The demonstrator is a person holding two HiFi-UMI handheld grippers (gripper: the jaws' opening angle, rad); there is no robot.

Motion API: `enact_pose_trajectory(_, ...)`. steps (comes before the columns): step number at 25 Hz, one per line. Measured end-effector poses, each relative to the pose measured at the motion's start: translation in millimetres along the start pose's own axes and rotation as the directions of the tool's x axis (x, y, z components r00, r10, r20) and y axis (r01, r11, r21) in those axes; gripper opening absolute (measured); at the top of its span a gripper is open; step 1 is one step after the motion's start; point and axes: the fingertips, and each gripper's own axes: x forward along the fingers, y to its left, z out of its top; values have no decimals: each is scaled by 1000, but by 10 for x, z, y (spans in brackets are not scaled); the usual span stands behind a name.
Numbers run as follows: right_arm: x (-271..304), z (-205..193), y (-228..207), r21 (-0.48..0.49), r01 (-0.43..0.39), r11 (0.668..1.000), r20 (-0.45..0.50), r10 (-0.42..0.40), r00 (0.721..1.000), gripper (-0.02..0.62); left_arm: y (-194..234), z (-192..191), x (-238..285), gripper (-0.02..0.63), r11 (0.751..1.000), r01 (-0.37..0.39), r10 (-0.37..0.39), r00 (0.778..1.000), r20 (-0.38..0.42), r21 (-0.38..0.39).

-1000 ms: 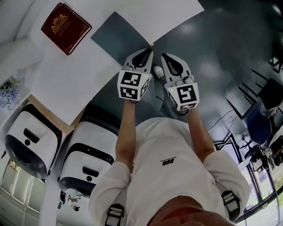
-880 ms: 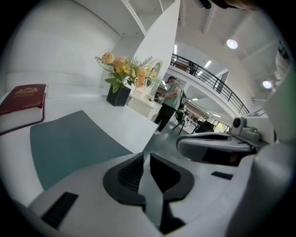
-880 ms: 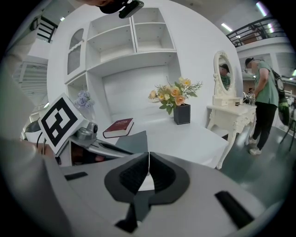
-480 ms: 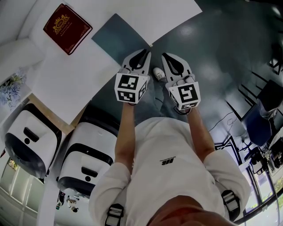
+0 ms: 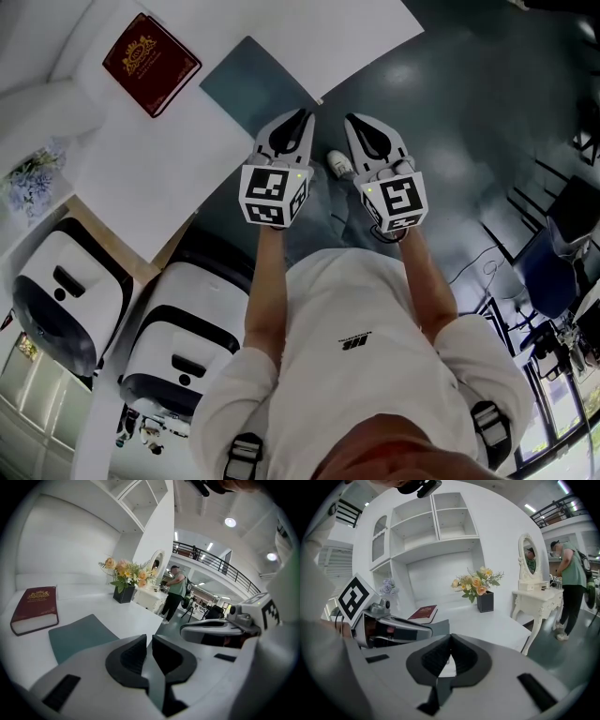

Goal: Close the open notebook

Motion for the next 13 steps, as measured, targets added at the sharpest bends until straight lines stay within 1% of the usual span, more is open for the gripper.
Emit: enact_pose_trajectory(13, -87, 98, 44, -16, -19, 1000, 17, 20, 1000, -5, -9, 77, -187, 0, 999, -45, 45, 998, 32, 0)
